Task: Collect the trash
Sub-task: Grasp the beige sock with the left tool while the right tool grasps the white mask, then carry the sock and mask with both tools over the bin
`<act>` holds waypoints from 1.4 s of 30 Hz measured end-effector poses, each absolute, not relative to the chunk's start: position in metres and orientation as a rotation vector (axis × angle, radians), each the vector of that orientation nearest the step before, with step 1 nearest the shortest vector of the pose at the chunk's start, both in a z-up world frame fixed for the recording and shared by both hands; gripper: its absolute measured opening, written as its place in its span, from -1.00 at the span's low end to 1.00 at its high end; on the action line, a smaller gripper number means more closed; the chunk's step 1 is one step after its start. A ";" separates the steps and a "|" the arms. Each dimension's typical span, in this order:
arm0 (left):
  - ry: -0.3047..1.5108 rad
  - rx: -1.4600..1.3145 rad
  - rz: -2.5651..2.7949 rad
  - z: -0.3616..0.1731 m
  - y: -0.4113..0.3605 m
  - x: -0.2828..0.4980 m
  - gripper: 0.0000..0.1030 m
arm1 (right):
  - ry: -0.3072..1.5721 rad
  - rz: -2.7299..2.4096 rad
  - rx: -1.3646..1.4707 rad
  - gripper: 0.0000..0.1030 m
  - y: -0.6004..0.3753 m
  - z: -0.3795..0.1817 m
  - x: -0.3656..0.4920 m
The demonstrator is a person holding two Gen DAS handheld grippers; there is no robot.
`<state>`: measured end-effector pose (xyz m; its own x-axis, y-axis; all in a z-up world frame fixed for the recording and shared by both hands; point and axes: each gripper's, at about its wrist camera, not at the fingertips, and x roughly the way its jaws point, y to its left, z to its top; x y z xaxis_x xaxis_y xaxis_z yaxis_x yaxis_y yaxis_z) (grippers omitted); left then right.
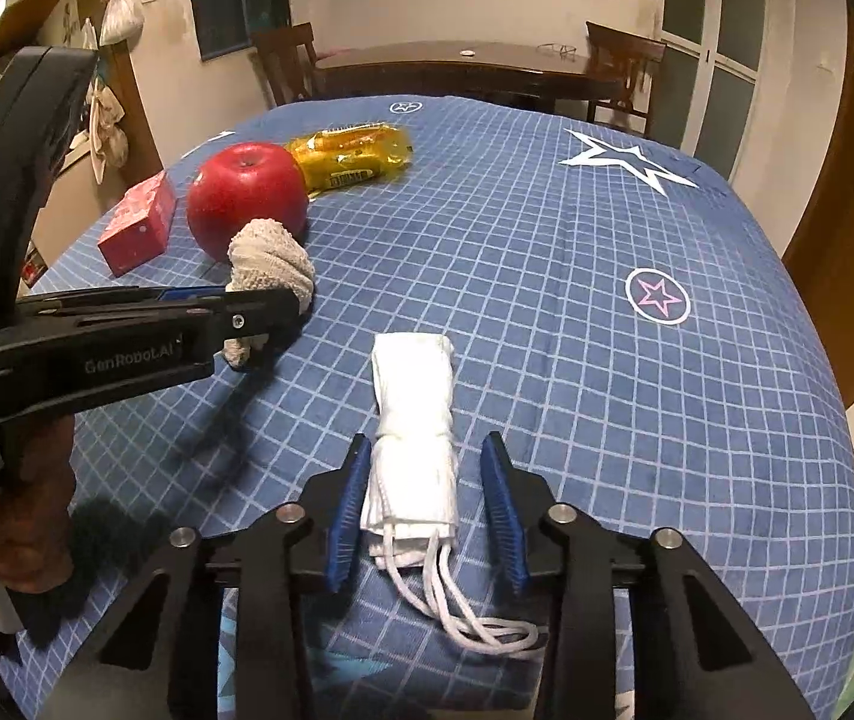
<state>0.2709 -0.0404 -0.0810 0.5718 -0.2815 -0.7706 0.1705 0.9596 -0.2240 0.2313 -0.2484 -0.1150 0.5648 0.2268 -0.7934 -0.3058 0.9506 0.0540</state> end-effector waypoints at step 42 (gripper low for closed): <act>0.544 0.192 -0.099 -0.008 -0.101 0.087 -0.56 | 0.465 0.027 0.008 -0.47 -0.309 -0.030 0.000</act>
<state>0.0872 -0.1012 -0.0076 0.8514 -0.0424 -0.5228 0.1441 0.9773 0.1555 -0.0005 -0.3090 -0.0299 0.8936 0.0282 -0.4479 -0.0248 0.9996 0.0136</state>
